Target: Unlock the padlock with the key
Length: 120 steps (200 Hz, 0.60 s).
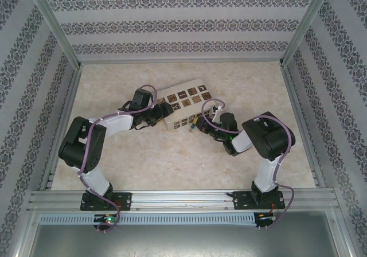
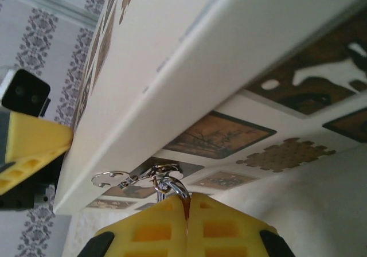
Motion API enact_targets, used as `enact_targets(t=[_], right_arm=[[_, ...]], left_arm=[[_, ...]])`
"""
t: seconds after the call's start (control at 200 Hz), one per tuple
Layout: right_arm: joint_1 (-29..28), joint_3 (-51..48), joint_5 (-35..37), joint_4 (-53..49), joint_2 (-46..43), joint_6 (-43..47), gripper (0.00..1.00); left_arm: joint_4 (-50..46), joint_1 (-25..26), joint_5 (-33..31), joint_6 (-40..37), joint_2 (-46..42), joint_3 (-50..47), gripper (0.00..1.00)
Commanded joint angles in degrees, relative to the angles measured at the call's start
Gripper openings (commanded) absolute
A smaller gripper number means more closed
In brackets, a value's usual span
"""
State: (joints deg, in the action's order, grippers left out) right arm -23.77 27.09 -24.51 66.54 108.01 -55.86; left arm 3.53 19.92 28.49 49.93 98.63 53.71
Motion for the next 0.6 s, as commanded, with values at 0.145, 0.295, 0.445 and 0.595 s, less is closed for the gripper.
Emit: enact_targets(t=[0.145,0.295,0.445,0.595], right_arm=[[-0.40,-0.33,6.99,7.42,2.11,-6.56,0.00],[-1.09,-0.54,8.83,8.29,2.73,-8.21,0.00],[-2.11,-0.61,11.14,9.23,3.64,-10.39,0.00],[-2.93,-0.32,13.77,10.95,4.88,-12.76,0.00]], left_arm=[[-3.69,1.47,-0.41,0.52,0.73,-2.39,0.71],[-4.16,1.44,-0.70,0.17,0.46,-2.25,0.71],[-3.92,1.49,-0.50,0.34,0.51,-2.34,0.71],[-3.66,1.53,-0.39,0.52,0.34,-2.53,0.71]])
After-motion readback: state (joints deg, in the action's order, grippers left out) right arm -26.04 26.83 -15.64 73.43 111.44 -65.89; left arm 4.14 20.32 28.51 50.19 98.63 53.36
